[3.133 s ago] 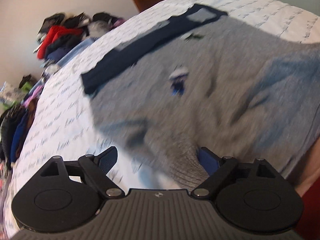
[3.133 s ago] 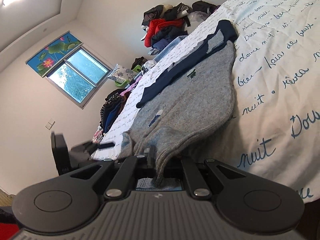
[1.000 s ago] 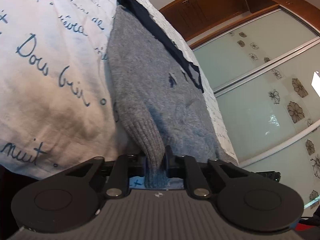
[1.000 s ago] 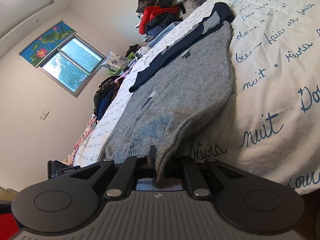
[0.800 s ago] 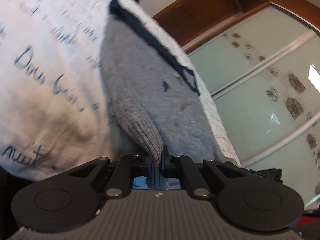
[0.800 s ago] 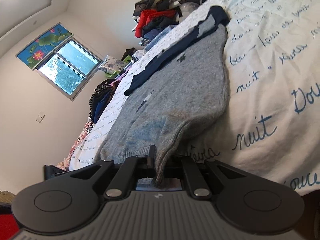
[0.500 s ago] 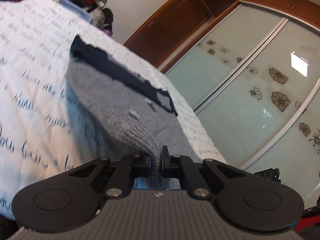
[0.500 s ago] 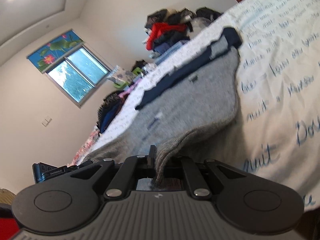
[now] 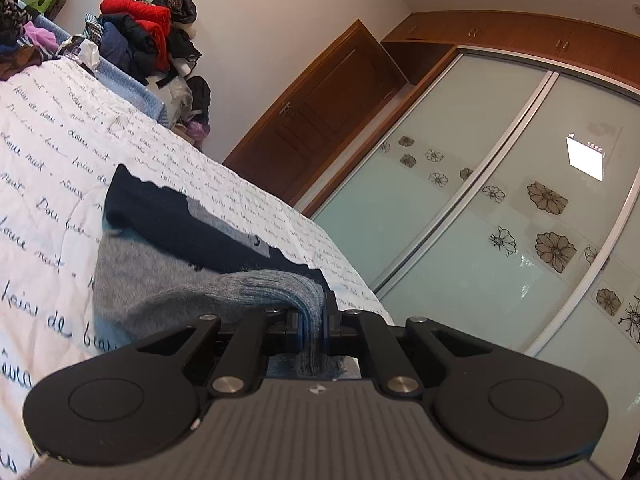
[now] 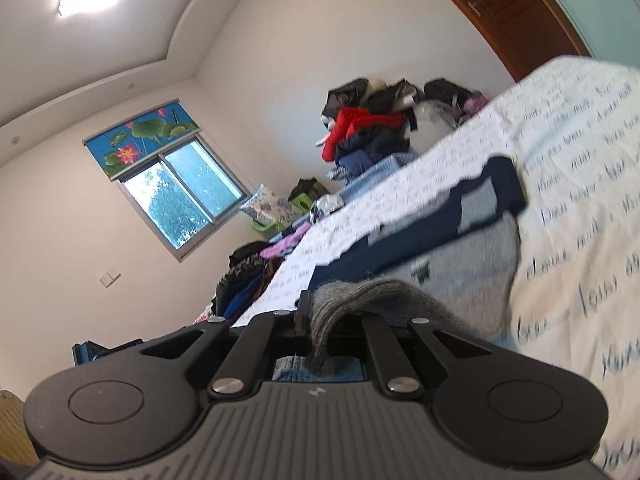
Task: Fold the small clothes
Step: 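Lift the hem with both grippers and fold it over toward the collar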
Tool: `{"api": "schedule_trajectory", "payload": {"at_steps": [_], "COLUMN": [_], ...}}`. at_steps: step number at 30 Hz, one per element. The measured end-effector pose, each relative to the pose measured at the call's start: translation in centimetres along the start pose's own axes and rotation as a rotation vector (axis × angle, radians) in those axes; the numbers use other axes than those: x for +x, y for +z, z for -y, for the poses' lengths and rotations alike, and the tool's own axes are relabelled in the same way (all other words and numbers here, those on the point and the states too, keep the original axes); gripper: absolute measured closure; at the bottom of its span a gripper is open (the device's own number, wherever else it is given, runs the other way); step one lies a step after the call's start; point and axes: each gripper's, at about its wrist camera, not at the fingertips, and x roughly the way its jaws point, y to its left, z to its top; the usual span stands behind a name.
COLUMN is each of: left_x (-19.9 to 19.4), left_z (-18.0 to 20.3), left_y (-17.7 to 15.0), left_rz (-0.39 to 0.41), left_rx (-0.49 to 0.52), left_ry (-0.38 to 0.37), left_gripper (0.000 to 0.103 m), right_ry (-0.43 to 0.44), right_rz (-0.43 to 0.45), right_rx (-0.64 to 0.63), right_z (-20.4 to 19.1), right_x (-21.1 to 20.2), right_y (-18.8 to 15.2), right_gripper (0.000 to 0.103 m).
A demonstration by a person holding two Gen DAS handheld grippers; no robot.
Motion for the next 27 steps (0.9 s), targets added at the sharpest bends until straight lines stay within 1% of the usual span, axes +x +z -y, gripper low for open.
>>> {"api": "schedule_trajectory", "payload": {"at_steps": [9, 18, 27], "left_x": [3.0, 7.5, 11.5], "left_z": [-0.1, -1.5, -3.8], "left_y": [4.0, 7.5, 10.7], "left_rz": [-0.011, -0.017, -0.013], "left_rx": [0.051, 0.083, 0.068], "left_ry": [0.039, 0.084, 0.129], "left_gripper": [0.095, 0.095, 0.095], "right_ry": [-0.028, -0.069, -0.105], "right_rz": [0.044, 0.065, 0.068], "right_rx": [-0.017, -0.043, -0.041], "right_z": [1.1, 2.8, 4.9], "right_x": [2.8, 6.8, 11.0], "right_y": [3.4, 6.2, 9.2], "right_gripper": [0.097, 0.097, 0.097]}}
